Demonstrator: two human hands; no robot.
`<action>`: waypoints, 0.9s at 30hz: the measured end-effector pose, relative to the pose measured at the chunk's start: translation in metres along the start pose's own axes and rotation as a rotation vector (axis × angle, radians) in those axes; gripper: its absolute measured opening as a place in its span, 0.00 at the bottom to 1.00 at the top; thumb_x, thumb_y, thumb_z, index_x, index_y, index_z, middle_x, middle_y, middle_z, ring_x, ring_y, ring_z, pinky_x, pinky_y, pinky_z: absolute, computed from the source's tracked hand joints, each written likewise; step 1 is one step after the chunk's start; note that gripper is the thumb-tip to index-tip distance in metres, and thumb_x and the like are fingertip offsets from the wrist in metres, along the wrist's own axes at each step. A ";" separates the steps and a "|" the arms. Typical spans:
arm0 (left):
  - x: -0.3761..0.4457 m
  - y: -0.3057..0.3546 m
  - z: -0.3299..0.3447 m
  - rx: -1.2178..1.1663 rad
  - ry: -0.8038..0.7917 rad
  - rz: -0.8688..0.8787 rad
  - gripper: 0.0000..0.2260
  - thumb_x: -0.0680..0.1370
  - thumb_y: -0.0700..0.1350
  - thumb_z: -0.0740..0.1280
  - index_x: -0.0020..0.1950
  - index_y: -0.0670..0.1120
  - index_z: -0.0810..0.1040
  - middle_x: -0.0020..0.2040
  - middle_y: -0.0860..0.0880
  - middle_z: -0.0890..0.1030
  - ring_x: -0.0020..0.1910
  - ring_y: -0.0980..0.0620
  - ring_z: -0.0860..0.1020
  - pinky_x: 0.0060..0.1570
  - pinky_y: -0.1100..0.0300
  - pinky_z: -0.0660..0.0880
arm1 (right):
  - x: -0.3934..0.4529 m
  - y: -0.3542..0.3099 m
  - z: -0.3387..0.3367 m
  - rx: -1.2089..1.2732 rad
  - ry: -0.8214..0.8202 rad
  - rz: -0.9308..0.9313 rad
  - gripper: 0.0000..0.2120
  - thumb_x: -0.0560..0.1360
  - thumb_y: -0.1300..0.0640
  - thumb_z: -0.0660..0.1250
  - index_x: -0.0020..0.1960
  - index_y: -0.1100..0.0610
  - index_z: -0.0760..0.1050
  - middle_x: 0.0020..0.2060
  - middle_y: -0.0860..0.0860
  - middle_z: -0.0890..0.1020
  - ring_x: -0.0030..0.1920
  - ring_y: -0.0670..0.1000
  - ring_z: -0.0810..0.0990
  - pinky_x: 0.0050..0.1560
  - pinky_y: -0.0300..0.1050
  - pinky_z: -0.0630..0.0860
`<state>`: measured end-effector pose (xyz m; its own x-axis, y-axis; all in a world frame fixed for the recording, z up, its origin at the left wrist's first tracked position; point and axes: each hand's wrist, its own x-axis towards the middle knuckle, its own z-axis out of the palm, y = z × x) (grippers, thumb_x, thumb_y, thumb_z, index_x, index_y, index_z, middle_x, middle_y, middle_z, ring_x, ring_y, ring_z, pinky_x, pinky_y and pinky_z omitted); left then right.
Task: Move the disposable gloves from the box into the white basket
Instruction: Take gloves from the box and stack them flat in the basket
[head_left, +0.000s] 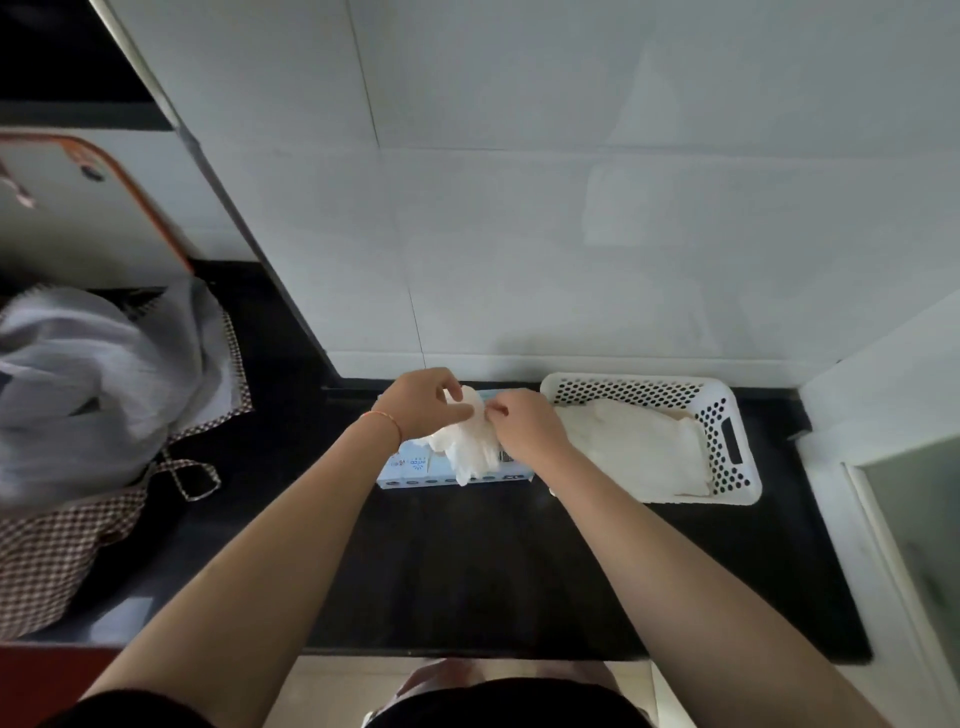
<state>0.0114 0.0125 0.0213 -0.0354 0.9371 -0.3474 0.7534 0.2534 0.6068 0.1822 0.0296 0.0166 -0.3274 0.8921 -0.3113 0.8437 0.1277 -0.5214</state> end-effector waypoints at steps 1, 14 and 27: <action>0.001 -0.001 -0.002 -0.006 -0.014 0.012 0.10 0.71 0.51 0.74 0.49 0.52 0.78 0.45 0.52 0.79 0.44 0.52 0.78 0.47 0.59 0.76 | 0.001 0.000 -0.003 0.023 0.039 0.015 0.13 0.80 0.58 0.58 0.50 0.58 0.82 0.45 0.52 0.83 0.46 0.53 0.80 0.46 0.49 0.77; 0.010 -0.003 -0.016 0.141 0.105 0.004 0.06 0.79 0.50 0.66 0.49 0.51 0.82 0.49 0.54 0.82 0.45 0.52 0.79 0.48 0.55 0.78 | 0.005 -0.019 -0.031 0.306 0.140 0.018 0.13 0.82 0.56 0.60 0.39 0.57 0.73 0.35 0.49 0.75 0.34 0.45 0.73 0.34 0.31 0.66; 0.007 0.029 -0.058 -0.150 0.377 0.155 0.06 0.77 0.47 0.69 0.44 0.46 0.80 0.40 0.53 0.80 0.40 0.57 0.76 0.39 0.71 0.67 | 0.000 -0.036 -0.044 0.511 0.112 -0.069 0.33 0.69 0.46 0.76 0.70 0.48 0.68 0.61 0.48 0.71 0.60 0.46 0.72 0.58 0.42 0.70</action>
<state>-0.0052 0.0404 0.0776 -0.1881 0.9818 0.0246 0.6656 0.1090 0.7384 0.1705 0.0447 0.0707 -0.3038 0.9334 -0.1909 0.4976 -0.0154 -0.8673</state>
